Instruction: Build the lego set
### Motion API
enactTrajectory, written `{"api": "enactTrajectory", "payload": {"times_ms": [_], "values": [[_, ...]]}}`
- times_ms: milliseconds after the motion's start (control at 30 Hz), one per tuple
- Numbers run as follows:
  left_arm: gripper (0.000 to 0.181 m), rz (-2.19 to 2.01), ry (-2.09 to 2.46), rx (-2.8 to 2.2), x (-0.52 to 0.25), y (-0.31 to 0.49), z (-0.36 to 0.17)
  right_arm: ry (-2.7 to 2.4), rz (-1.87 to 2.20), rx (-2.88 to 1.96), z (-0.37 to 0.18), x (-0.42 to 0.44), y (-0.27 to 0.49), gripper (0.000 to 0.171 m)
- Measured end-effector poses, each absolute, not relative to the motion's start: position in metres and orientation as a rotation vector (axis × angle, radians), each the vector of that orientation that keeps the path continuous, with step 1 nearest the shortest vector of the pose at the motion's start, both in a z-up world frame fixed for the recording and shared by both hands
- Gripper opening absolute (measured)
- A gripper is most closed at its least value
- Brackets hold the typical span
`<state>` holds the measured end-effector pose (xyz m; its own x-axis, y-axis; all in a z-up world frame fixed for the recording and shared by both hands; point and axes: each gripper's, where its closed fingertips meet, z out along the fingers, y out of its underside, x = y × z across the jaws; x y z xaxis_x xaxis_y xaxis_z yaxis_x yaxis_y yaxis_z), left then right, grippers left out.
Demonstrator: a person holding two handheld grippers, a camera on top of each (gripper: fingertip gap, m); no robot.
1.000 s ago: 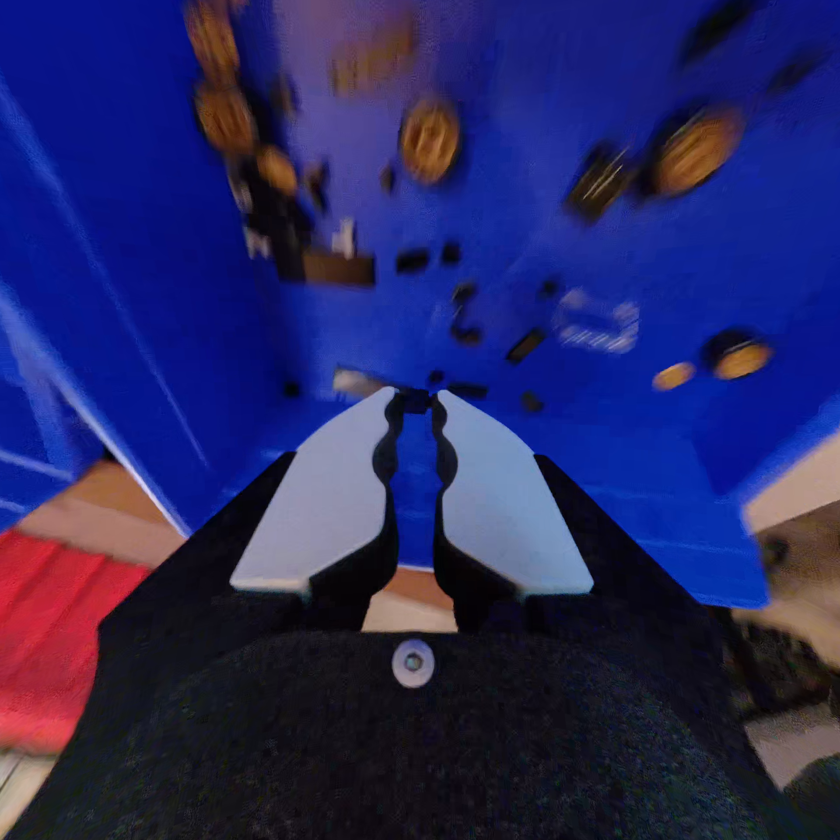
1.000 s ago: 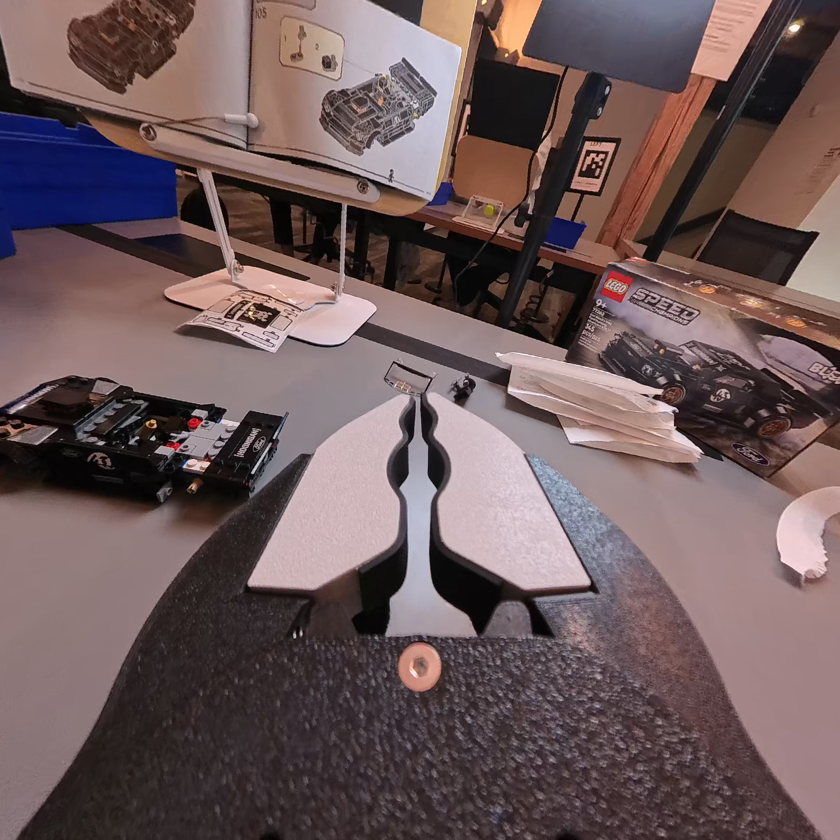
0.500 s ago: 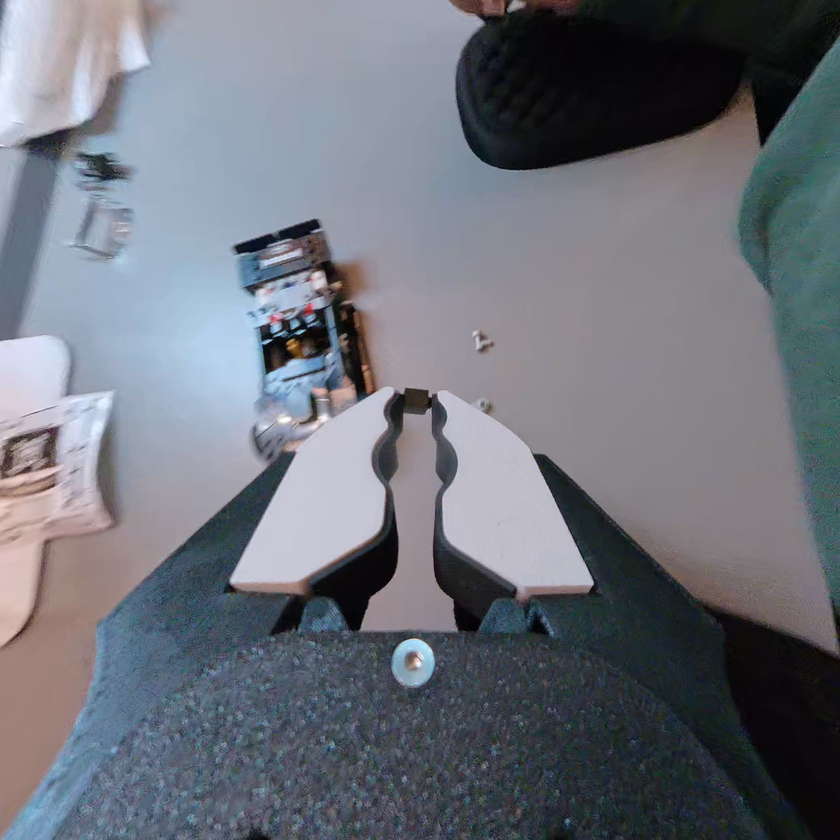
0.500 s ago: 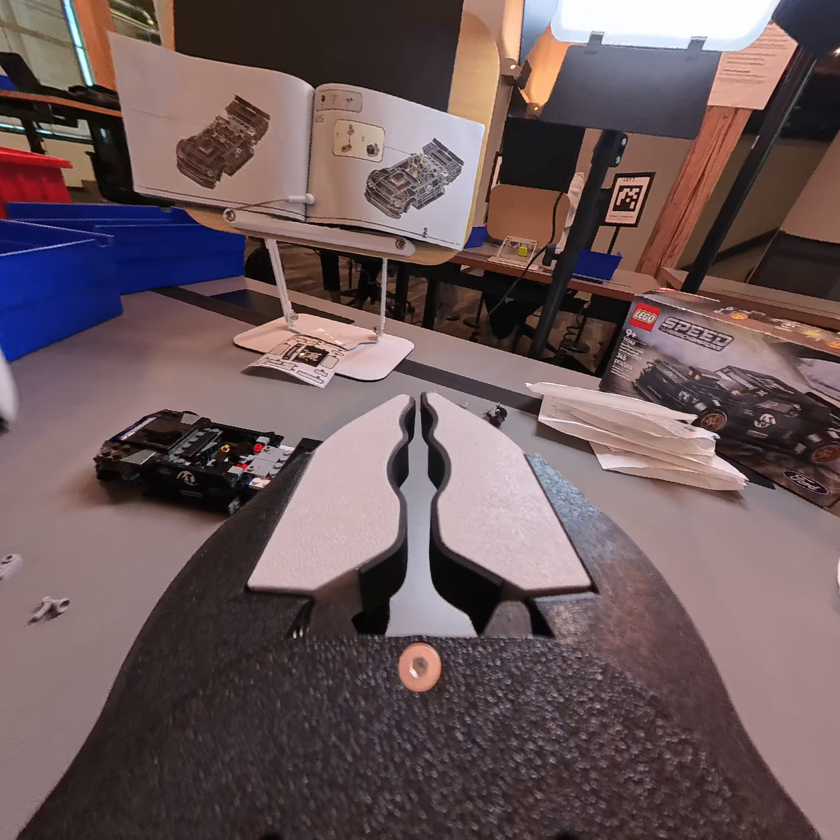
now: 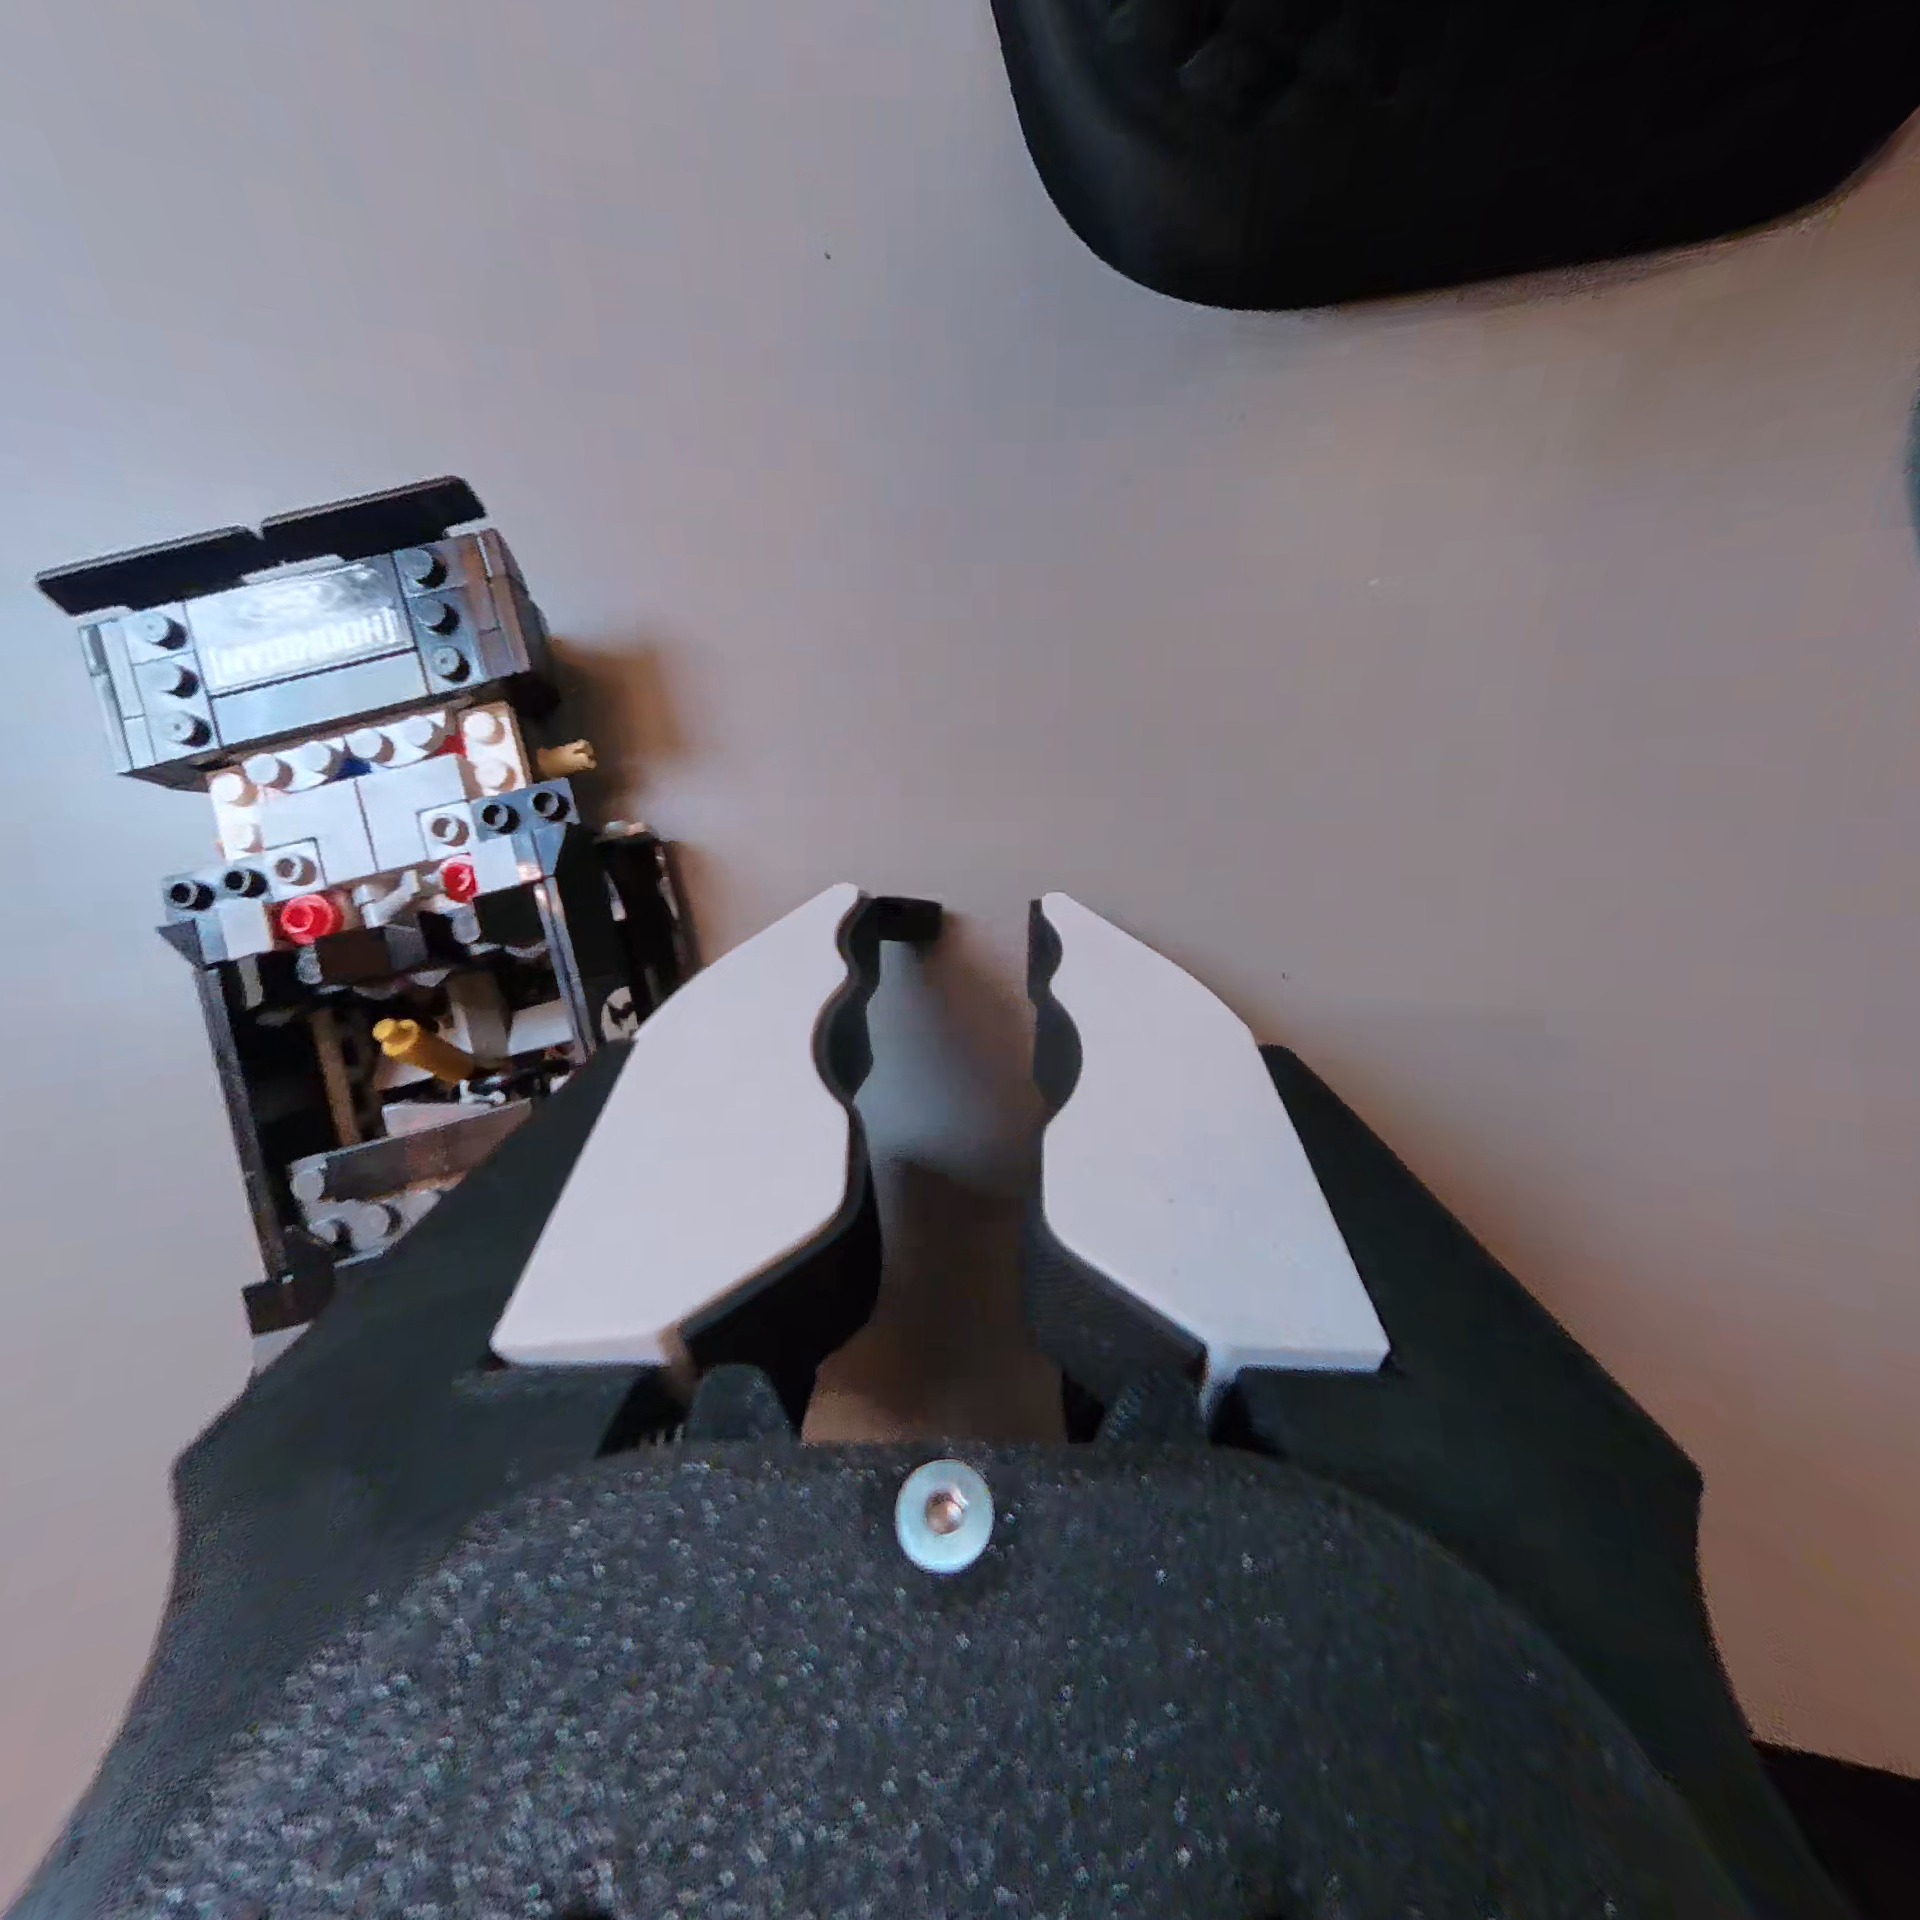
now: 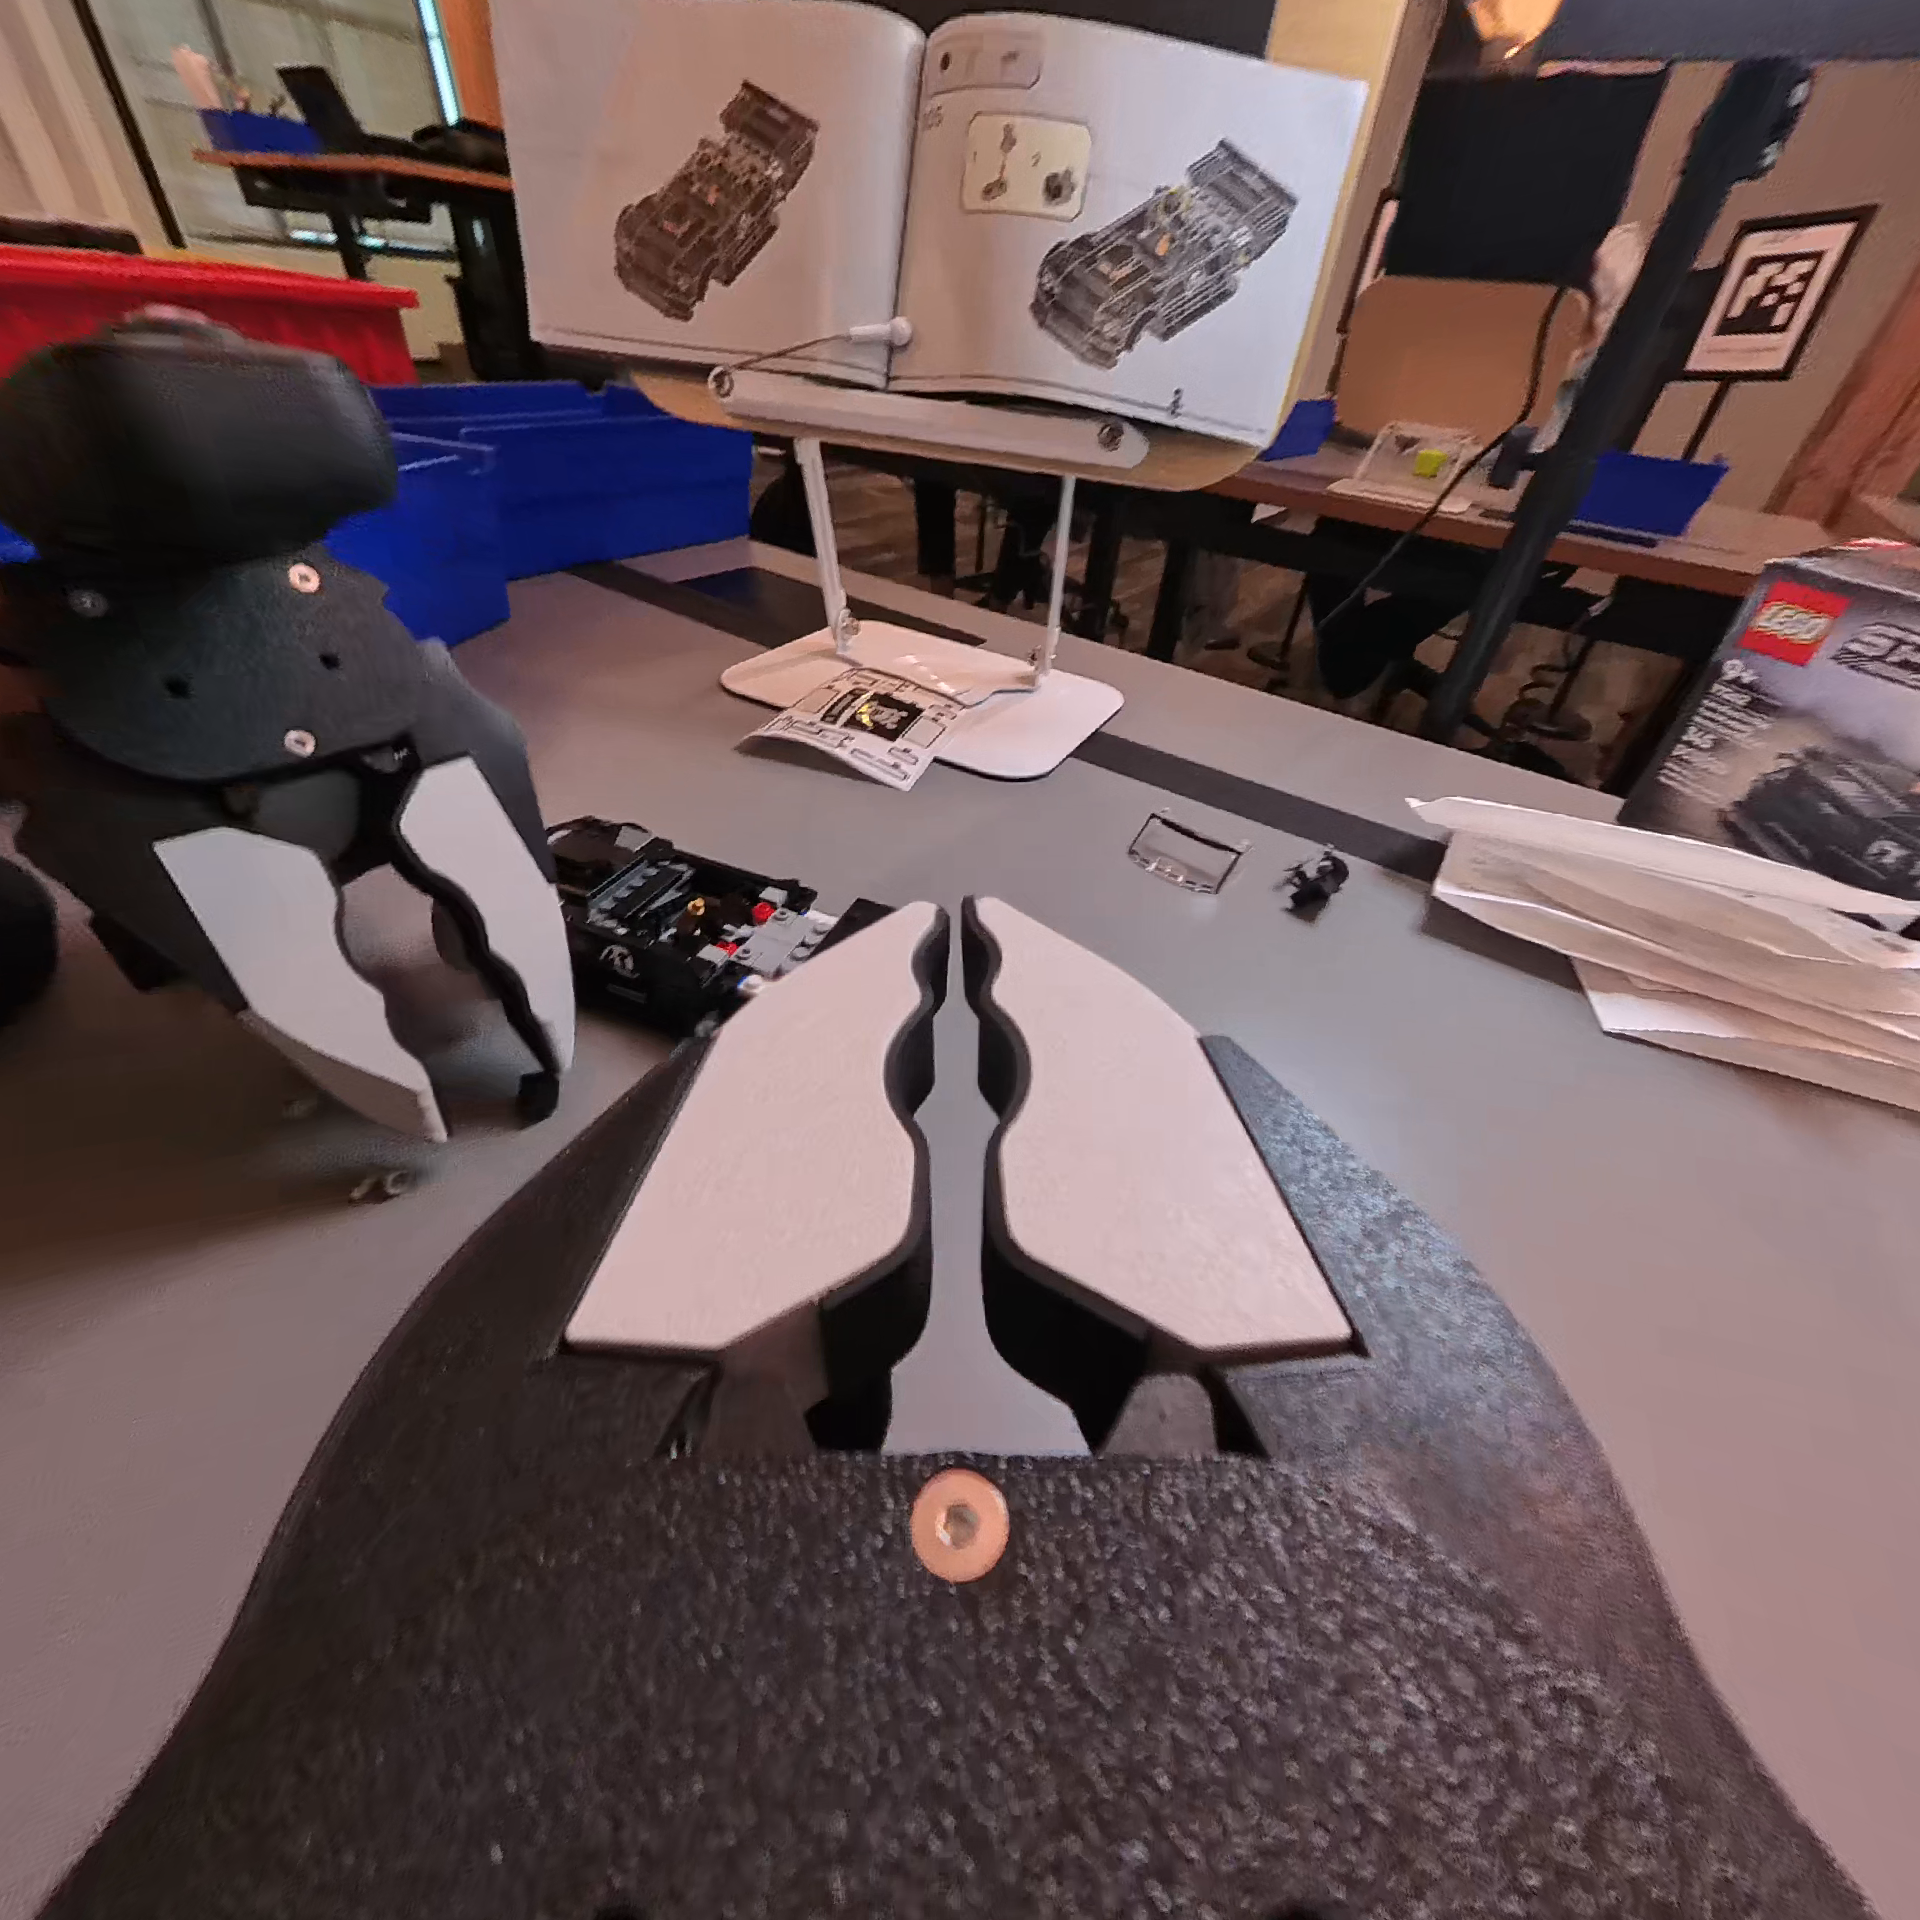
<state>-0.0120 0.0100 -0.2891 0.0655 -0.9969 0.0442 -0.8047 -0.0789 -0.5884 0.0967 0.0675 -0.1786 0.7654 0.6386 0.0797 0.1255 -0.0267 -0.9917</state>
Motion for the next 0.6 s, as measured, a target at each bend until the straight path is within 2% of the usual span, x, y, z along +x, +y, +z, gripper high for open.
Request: {"api": "enactTrajectory", "payload": {"times_ms": [67,200,600], "values": [[0.033,-0.645,1.77,-1.926,-0.016,0.008,-0.282,-0.685,0.458,-1.578,-0.184,0.089,0.065,0.002],[0.03,-0.666,1.676,-1.886,-0.028,0.002,-0.266,-0.795,0.439,-1.593,-0.195,0.075,0.059,0.002],[0.028,-0.678,1.721,-1.788,-0.051,-0.027,-0.281,-1.168,0.402,-1.594,-0.221,0.023,0.038,0.002]]}}
